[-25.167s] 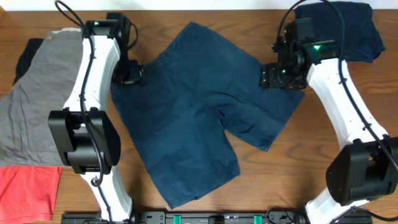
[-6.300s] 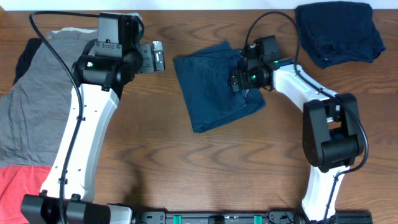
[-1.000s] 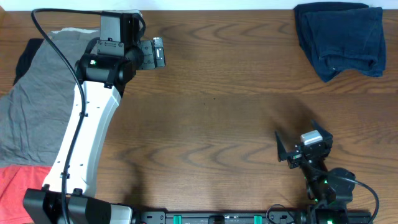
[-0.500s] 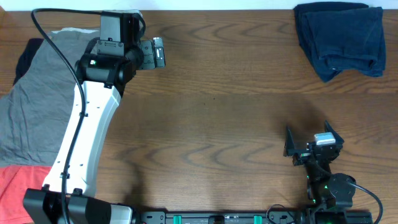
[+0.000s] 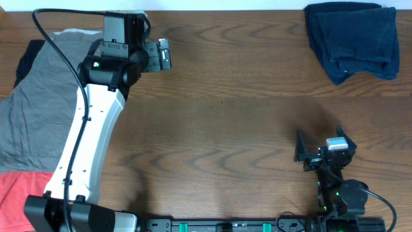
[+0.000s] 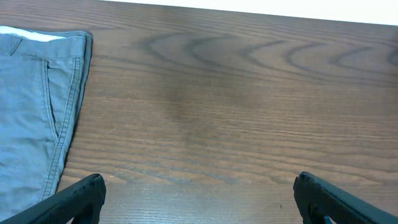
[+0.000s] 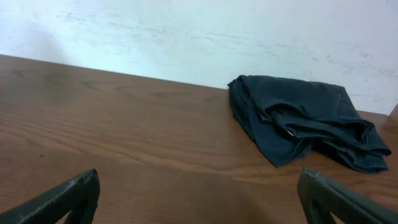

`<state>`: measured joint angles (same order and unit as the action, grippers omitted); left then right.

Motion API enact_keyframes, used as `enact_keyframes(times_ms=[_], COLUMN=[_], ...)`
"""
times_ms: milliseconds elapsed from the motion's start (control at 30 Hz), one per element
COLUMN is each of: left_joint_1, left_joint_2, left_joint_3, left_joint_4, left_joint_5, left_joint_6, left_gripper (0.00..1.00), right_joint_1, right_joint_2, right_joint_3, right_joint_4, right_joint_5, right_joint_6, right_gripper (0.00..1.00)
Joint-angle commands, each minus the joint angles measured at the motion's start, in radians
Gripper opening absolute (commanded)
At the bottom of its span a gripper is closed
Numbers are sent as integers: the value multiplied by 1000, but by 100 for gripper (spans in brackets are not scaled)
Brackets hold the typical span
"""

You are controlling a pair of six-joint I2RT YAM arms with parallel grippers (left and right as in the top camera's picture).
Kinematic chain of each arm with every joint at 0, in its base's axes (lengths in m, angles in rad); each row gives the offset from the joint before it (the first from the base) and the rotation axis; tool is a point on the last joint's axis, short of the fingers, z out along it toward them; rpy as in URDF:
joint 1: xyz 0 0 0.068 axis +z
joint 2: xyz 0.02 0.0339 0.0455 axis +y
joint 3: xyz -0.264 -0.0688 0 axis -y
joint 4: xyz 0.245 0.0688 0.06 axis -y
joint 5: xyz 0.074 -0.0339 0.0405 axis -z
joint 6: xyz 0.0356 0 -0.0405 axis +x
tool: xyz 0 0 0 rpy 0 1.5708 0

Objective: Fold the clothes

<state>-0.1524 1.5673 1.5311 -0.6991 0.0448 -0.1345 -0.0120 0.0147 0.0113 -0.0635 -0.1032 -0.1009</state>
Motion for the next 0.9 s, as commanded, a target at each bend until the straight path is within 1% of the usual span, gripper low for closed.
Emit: enact_keyframes(times_ms=[0,200,267,333,433,567,633,667,867], left_joint_1=[3,3,3,3,6,26,48,66,137], left_joint_2=[10,5,-5,-33,-111,-268,-370,-448,-747], left_joint_3=[-4,-4,-6,-24,-87,-251,-368,-457,-779], left_joint_4=[1,-9,-47,-65,-40,86,160,205,331], left_joint_5=[-12,-11,-12,-12,-12,-12,-10,1,60], left_joint_6=[-6,-6,19,46,63,62,62,62,63], left_gripper=[98,98,98,98,98,98,98,98,98], right_joint_1=[11,11,11,11,11,11,11,11,11], right_joint_2=[-8,-8,-8,-8,-8,-8,-8,-8,-8], right_joint_3=[-6,-6,-6,-6,-6,-6,-6,-6,-6], right_joint_4=[-2,-2,-2,-2,-2,-2,-2,-2,-2], right_joint_5=[9,10,10,9,10,10,9,10,9], right_joint_6=[18,18,18,18,18,18,18,18,18], right_gripper=[99,99,99,99,99,99,99,99,99])
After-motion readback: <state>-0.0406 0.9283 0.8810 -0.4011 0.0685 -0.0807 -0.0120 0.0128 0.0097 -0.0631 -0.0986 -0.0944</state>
